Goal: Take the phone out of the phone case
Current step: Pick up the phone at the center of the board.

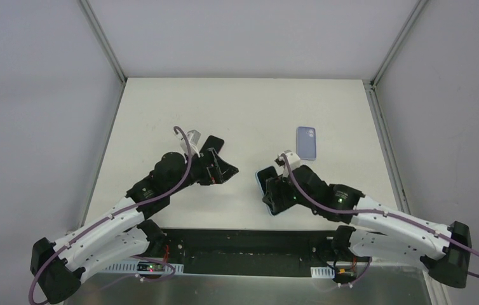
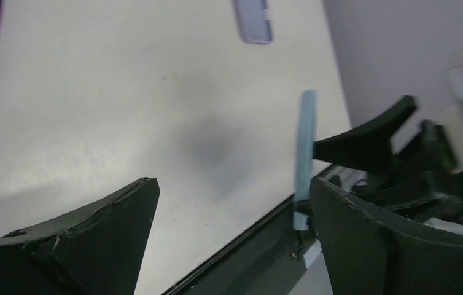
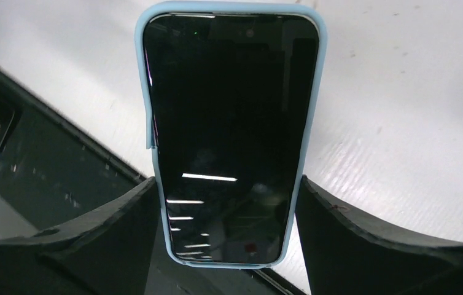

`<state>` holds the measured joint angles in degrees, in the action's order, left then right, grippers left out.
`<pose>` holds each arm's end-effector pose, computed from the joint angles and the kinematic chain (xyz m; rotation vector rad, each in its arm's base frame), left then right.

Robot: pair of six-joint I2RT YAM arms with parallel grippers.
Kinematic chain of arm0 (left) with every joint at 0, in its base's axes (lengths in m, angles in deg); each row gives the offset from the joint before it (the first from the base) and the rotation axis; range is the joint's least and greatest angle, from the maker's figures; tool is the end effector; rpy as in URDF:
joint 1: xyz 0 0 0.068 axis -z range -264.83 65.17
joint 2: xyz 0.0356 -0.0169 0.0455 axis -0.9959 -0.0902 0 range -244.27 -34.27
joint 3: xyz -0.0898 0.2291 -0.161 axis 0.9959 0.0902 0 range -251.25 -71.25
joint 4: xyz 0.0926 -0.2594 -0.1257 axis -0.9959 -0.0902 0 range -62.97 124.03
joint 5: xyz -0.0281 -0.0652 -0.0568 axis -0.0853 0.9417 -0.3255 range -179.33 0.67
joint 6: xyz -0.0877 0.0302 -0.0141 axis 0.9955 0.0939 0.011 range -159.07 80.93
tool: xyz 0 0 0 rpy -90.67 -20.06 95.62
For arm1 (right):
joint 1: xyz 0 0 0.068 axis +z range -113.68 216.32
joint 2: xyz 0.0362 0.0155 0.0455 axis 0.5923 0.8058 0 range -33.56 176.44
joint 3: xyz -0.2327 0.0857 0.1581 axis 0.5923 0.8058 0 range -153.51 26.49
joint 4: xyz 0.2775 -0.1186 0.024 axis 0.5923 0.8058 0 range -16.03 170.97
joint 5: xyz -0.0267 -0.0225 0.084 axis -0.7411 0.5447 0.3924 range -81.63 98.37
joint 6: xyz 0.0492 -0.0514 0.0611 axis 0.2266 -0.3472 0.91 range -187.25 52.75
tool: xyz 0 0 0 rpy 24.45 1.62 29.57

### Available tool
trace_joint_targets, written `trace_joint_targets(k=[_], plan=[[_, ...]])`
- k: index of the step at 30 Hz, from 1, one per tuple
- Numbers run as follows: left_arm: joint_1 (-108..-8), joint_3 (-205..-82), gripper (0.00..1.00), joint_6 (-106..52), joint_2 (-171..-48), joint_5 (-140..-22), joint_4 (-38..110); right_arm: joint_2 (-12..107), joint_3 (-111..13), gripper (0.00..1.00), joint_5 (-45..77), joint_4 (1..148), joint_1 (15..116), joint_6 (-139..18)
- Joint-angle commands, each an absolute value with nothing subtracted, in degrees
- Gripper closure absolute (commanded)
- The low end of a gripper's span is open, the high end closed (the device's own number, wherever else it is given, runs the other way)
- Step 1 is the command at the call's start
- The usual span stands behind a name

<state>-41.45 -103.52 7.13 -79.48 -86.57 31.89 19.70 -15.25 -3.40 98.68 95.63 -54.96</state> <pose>0.1910 -0.1859 0.2690 -0.0121 1.9910 -1.1086 0.1528 0.2237 0.2511 -0.7811 2.0872 0.4739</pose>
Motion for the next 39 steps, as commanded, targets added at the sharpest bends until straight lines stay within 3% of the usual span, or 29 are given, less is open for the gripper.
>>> trace_joint_targets(k=[1,8,13,22,39], plan=[[-41.9,-103.6,0.02,6.9,-75.0,-75.4,47.8,10.5,-10.5,1.0,-6.9,89.9,101.6,-57.1],[-41.3,-104.5,0.01,7.3,-79.3,-69.3,48.1,4.9,-5.0,1.0,-16.7,83.9,110.8,-58.6],[-36.6,-105.3,0.05,5.6,-86.1,-69.6,48.1,9.5,-5.8,1.0,-25.1,80.3,116.8,-62.0],[-35.0,-104.1,0.05,5.1,-85.0,-74.2,48.1,14.1,-5.2,1.0,-29.1,71.6,120.4,-63.1],[-32.4,-105.4,0.3,5.1,-88.3,-78.1,48.2,15.4,-5.8,1.0,-29.3,70.4,121.9,-62.4]])
